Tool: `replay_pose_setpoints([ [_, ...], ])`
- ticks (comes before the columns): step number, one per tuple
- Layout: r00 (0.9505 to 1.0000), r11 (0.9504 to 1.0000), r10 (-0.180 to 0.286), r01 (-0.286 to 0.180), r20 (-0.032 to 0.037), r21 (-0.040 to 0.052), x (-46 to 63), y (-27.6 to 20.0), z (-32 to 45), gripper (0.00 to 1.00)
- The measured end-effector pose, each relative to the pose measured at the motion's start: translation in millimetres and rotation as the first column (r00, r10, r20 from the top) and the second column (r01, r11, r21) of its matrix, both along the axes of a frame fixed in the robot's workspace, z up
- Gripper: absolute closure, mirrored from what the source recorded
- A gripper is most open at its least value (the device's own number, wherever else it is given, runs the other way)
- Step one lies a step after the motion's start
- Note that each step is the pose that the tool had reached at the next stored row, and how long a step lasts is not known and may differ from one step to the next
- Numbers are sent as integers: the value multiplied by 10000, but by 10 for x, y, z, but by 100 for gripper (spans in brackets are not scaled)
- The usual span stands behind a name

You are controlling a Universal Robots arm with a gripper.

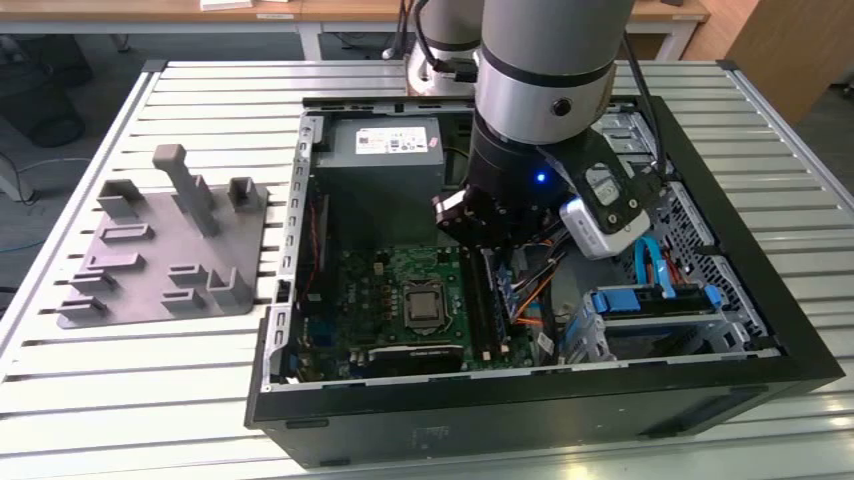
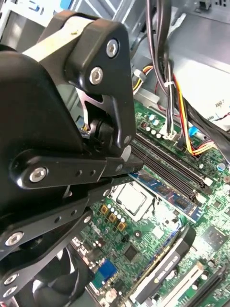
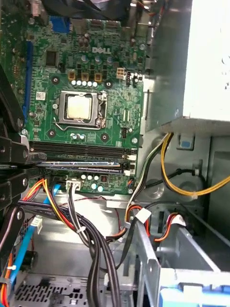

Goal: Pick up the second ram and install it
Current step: 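Insert the second ram into the second slot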

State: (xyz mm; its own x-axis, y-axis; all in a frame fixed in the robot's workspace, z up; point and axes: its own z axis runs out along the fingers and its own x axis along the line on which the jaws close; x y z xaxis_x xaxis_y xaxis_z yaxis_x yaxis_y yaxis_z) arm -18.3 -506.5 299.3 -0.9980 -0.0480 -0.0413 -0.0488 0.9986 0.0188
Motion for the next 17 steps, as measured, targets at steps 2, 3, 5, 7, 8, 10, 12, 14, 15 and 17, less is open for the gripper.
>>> replay_pose_setpoints([
  [2,9998,9998,-200,200,1,0,0,0,-1,86],
  [3,9996,9996,-296,296,0,0,0,0,-1,86],
  [5,9988,9988,-487,487,1,0,0,0,-2,86],
  [7,9977,9977,-683,683,1,0,0,0,-2,86],
  [8,9969,9969,-781,781,0,0,0,0,-3,86],
  [10,9953,9953,-971,971,0,-1,0,0,-3,86],
  [12,9928,9928,-1200,1200,1,1,0,0,-5,86],
  [14,9894,9894,-1455,1455,0,0,0,0,-6,86],
  [15,9874,9874,-1580,1580,1,0,0,0,-6,86],
  [17,9850,9850,-1727,1727,0,0,0,0,-7,86],
])
